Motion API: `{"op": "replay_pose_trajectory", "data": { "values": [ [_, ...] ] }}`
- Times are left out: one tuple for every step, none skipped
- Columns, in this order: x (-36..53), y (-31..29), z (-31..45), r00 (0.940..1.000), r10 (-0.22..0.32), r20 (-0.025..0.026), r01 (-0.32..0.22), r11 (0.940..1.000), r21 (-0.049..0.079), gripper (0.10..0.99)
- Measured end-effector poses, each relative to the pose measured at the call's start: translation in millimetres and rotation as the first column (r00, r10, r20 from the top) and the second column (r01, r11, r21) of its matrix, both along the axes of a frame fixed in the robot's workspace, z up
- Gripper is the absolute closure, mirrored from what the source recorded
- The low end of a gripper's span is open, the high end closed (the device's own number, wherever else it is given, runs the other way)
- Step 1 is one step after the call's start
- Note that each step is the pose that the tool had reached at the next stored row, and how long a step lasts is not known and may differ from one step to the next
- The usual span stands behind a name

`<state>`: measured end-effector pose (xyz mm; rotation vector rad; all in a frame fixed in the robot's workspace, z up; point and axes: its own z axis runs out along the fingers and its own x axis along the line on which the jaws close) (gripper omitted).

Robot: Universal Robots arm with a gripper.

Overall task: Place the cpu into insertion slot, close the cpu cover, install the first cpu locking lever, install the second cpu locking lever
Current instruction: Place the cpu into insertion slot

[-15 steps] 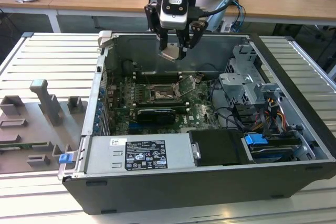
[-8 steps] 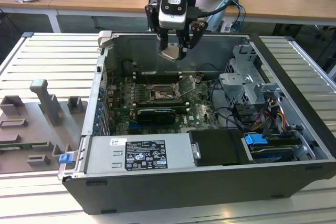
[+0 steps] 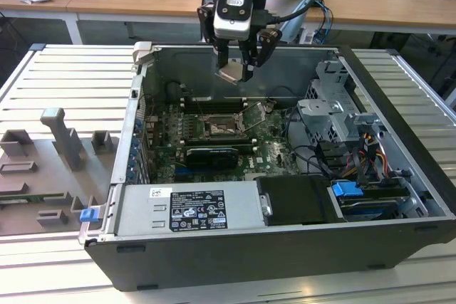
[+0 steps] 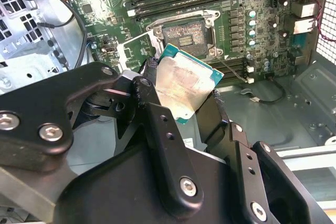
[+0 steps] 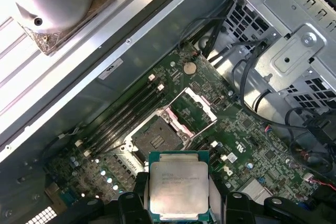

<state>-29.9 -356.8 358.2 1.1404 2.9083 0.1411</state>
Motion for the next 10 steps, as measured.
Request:
{"op": "replay_pose_trajectory", "data": {
  "values": [
    [0.0,0.0,-0.1,1.0000,-0.002,0.0000,0.002,1.0000,0.000,0.545],
    [0.0,0.0,-0.1,1.0000,-0.004,0.0000,0.004,1.0000,0.000,0.545],
    [0.0,0.0,-0.2,1.0000,-0.006,0.0000,0.006,1.0000,0.000,0.545],
    [0.0,0.0,-0.3,1.0000,-0.008,0.0000,0.008,1.0000,0.000,0.545],
    [0.0,0.0,-0.5,0.9999,-0.010,0.0000,0.010,0.9999,0.000,0.545],
    [0.0,0.0,-0.6,0.9999,-0.012,0.0000,0.012,0.9999,0.000,0.545],
    [0.0,0.0,-0.7,0.9999,-0.014,0.0000,0.014,0.9999,0.000,0.545],
    [0.0,0.0,-0.8,0.9999,-0.016,0.0000,0.016,0.9999,0.000,0.545],
    [0.0,0.0,-0.9,0.9998,-0.019,0.0000,0.019,0.9998,0.000,0.545],
    [0.0,0.0,-0.9,0.9998,-0.022,0.0000,0.022,0.9998,0.000,0.545]
  ]
}}
